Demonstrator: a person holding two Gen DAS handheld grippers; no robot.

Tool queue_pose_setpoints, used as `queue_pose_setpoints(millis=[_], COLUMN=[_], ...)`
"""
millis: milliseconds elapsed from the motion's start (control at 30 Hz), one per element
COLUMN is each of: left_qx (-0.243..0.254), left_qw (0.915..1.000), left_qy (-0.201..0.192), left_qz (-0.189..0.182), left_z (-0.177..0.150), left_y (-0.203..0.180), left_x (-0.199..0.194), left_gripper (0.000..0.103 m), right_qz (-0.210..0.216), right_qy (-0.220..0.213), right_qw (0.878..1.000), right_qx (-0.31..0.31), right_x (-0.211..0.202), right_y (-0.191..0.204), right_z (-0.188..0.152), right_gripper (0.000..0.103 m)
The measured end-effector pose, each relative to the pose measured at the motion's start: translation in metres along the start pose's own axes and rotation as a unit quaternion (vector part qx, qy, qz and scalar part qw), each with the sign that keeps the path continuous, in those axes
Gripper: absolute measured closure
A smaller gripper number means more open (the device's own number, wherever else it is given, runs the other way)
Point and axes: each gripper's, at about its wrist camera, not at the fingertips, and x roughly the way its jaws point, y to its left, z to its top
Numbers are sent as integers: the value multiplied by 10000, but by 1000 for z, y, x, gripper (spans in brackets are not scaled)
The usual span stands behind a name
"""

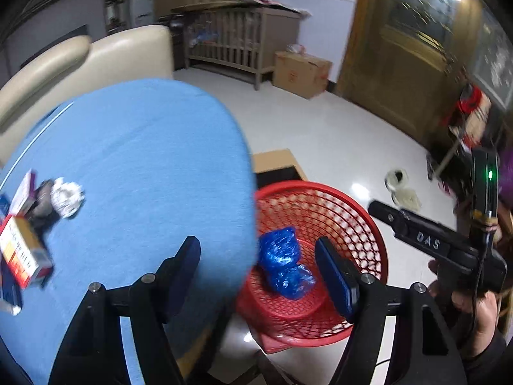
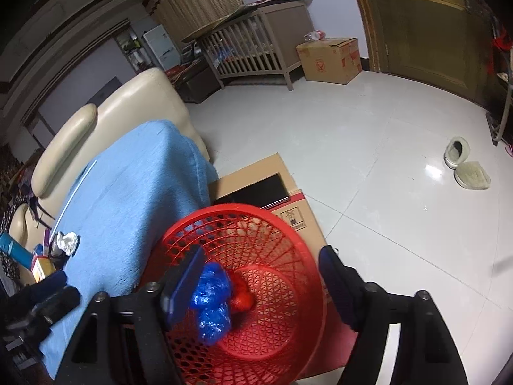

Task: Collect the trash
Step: 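Grasp the blue toothpaste box with the left tool while the right tool grasps the red-white medicine box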

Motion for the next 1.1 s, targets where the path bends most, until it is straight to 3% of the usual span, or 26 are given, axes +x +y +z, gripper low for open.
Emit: queue_pose_setpoints(millis=[300,567,667,1100], left_qx=[-859,-1738,-2049,-2963], left_qw=[9938,9754,9654,9286], left_qy=[-329,-532,-650,-952], left_qz=[617,1249,1473,2019], left_z=[-37,-82,-98,-145], left_y=[84,164,190,268], left_x=[-35,-68,-80,-116], left_gripper=[27,27,27,27], right_qz=[47,307,627,1595], right_qy=[502,821,852,818], right_qw=[9962,9812,9714,9187], right_qx=[-712,-1717,-2127,-3521], right_x=[10,13,8,-7], right_y=[64,148,184,338], right_z=[-10,-33,-44,-88], right_gripper=[19,14,6,5])
